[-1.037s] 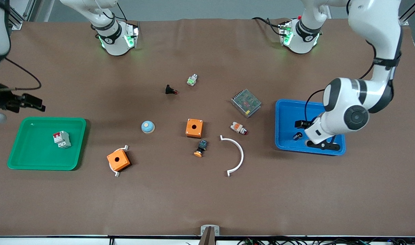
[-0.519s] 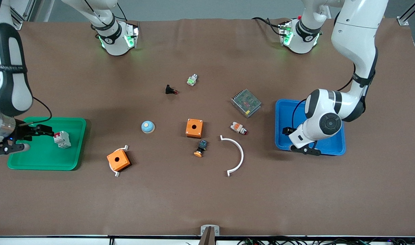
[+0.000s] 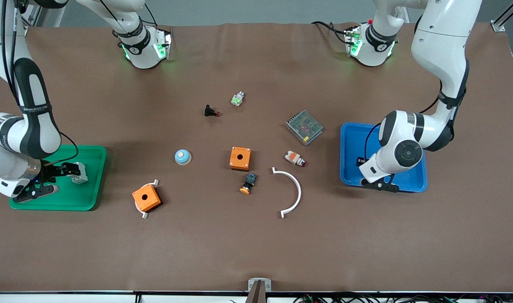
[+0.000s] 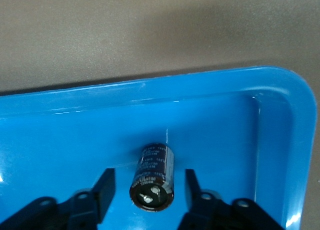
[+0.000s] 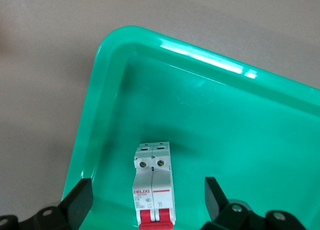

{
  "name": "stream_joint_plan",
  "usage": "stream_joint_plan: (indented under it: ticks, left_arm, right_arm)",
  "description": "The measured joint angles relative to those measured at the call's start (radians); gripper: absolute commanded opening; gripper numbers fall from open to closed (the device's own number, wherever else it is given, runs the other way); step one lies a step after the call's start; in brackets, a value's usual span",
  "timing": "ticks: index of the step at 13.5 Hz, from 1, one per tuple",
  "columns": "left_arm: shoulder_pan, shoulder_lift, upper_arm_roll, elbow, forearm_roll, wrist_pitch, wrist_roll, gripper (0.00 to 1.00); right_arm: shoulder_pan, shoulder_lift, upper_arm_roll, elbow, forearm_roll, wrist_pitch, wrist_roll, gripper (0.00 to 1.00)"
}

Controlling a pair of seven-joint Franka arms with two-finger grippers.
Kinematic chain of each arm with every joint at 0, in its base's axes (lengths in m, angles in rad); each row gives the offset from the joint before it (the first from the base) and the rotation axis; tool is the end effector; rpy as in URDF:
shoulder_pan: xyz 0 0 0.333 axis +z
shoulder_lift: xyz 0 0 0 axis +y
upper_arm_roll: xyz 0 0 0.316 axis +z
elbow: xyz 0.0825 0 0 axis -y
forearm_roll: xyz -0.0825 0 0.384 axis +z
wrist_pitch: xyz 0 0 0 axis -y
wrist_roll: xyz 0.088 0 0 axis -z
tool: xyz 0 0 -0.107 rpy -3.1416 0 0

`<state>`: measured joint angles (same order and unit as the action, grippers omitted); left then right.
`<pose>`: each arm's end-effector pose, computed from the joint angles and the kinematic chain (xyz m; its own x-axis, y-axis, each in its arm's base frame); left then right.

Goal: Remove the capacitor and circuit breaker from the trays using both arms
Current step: 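Grasp the black capacitor with the left gripper while the right gripper grasps the breaker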

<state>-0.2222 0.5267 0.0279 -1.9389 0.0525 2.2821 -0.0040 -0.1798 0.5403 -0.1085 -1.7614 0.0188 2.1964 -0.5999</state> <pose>0.5907 -0.1153 0.1957 0.9580 -0.2205 -0.1831 -0.2327 -0.9714 -0.0476 0.6256 -0.1791 0.2528 0.9457 0.3067 -0.1076 0.3060 -0.9518 -0.0231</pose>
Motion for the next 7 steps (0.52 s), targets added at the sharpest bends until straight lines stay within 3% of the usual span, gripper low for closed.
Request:
stream_joint_plan:
  ticks: [2,7]
  left_arm:
    - [0.000,-0.008,-0.001,0.006,0.000,0.000,-0.027,0.00]
    - [-0.010,-0.030,-0.033,0.077,-0.006,0.000,-0.118,0.00]
  right_arm:
    - [0.000,0.001,0.000,0.001,0.000,0.001,-0.016,0.97]
    - [-0.002,0.024,-0.001,0.001,-0.043,0.030,-0.022,0.92]
